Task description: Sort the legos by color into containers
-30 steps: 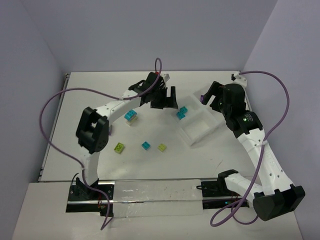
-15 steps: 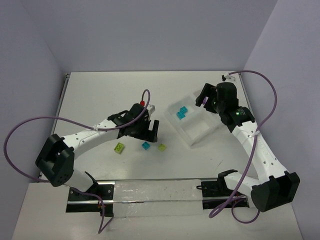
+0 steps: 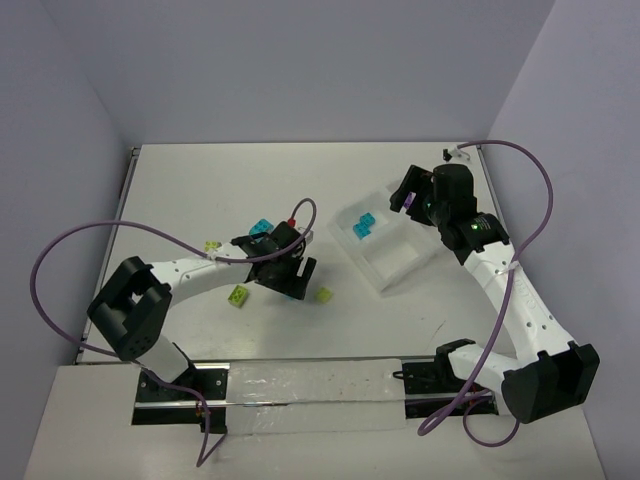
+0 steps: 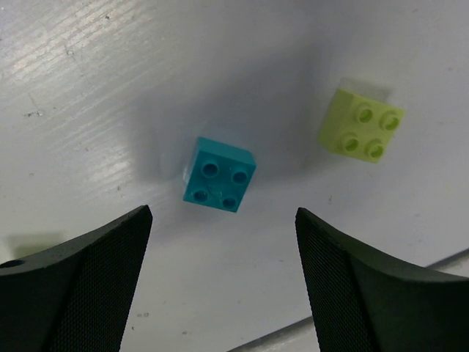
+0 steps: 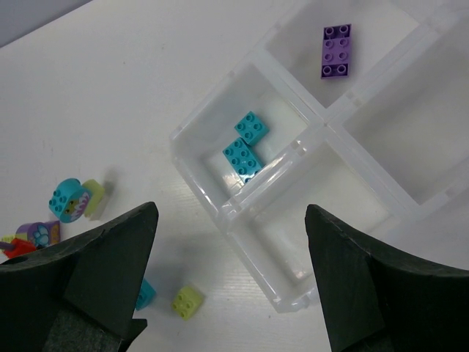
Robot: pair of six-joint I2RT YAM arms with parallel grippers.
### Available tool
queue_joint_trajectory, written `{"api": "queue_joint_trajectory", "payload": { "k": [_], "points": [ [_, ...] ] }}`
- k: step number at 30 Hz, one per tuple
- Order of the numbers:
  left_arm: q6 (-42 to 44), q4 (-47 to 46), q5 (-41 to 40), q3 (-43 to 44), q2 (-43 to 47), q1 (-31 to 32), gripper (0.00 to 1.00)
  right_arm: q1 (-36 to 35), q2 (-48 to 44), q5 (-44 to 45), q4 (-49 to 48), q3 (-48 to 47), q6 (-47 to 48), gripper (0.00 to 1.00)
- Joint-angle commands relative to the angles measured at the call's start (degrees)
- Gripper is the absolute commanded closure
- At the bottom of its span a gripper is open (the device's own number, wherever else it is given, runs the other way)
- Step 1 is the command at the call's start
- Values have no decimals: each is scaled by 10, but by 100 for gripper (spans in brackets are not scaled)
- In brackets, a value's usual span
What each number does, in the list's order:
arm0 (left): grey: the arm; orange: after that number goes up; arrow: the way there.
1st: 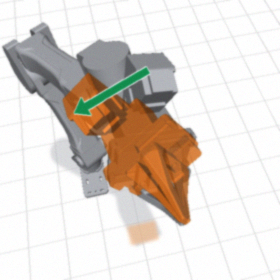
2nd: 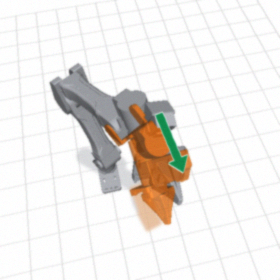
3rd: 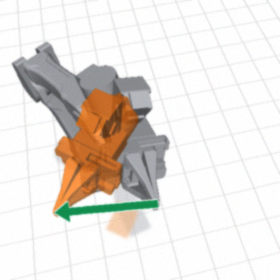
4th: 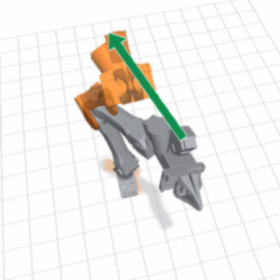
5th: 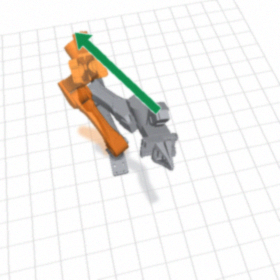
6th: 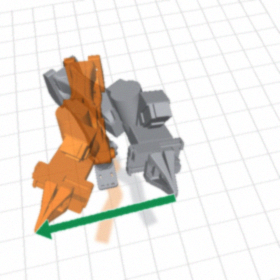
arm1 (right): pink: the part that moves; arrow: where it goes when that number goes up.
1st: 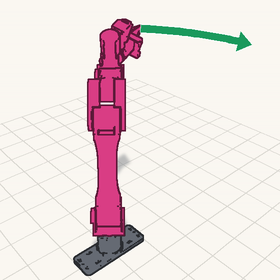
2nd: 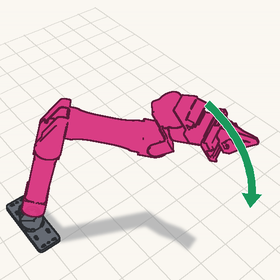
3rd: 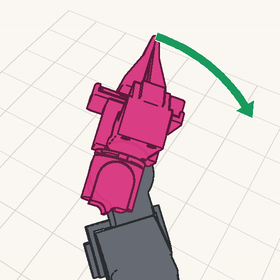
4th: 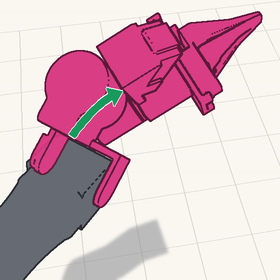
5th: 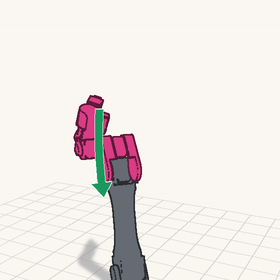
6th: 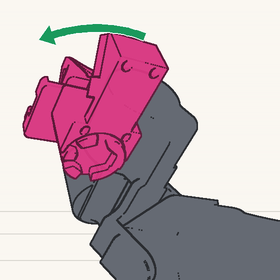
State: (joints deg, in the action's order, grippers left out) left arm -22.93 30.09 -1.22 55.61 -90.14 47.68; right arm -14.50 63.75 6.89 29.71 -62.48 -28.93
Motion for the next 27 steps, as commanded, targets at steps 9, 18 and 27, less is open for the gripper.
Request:
{"api": "queue_joint_trajectory", "payload": {
  "k": [9,18,27],
  "points": [
    [17,-41,-27,13,-53,2,40,-4,-9,18,-19,-16,2,12],
    [35,-38,-38,35,-71,2,61,-4,-3,4,-21,-18,-6,12],
    [52,-30,-40,59,-102,2,9,-4,2,4,-18,-25,0,12]
  ]
}}
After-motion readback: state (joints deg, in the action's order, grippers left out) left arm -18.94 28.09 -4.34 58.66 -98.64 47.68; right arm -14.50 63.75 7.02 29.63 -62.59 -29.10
